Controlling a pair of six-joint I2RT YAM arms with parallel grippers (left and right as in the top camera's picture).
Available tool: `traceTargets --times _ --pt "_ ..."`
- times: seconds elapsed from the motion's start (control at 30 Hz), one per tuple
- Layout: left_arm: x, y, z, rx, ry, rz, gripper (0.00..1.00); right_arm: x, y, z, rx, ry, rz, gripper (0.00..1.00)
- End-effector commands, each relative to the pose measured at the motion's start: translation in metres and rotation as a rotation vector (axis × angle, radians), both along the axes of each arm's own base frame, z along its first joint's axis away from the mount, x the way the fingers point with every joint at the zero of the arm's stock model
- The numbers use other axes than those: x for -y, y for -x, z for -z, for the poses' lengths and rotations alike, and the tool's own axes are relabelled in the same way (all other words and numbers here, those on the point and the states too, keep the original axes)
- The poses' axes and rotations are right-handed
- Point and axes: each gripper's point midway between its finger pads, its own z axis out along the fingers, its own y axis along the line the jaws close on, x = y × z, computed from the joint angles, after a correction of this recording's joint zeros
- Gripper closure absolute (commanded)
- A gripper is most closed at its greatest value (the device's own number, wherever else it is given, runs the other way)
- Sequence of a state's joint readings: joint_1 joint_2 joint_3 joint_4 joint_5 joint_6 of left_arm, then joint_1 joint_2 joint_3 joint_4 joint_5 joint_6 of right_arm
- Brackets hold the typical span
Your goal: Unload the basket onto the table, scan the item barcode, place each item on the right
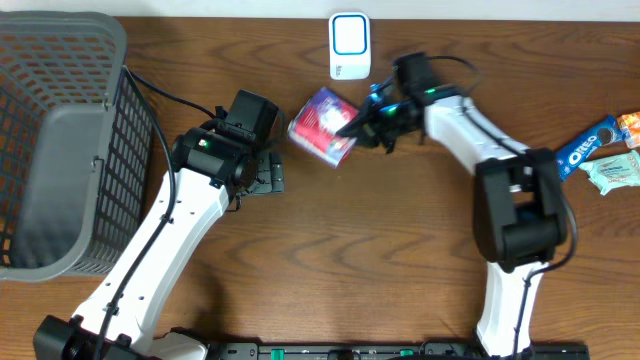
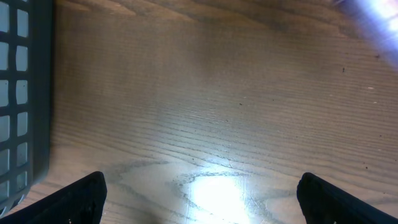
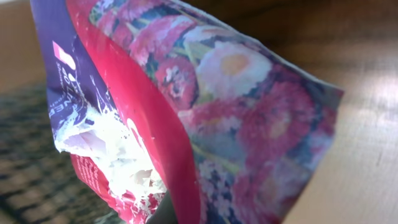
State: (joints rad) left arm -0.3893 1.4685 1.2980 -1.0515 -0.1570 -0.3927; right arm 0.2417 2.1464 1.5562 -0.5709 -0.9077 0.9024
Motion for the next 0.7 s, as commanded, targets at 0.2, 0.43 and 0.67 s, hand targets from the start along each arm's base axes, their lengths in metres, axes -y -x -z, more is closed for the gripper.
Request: traceTargets --times 0.2,0.43,0.67 --pt "-0.001 0.0 0.0 -0.001 -0.011 -0.006 0.02 0.019 0.023 -0.126 -0.483 -0.564 -0.03 0.98" --pt "-0.001 0.0 0.0 -0.001 -0.012 -0.006 0.02 0.027 0.018 -0.127 -0.46 -0.571 -0.018 0.99" --pt "-0.001 0.0 0.0 -0.001 -0.011 -0.006 0.02 0.053 0.004 -0.127 -0.431 -0.585 0.039 0.98"
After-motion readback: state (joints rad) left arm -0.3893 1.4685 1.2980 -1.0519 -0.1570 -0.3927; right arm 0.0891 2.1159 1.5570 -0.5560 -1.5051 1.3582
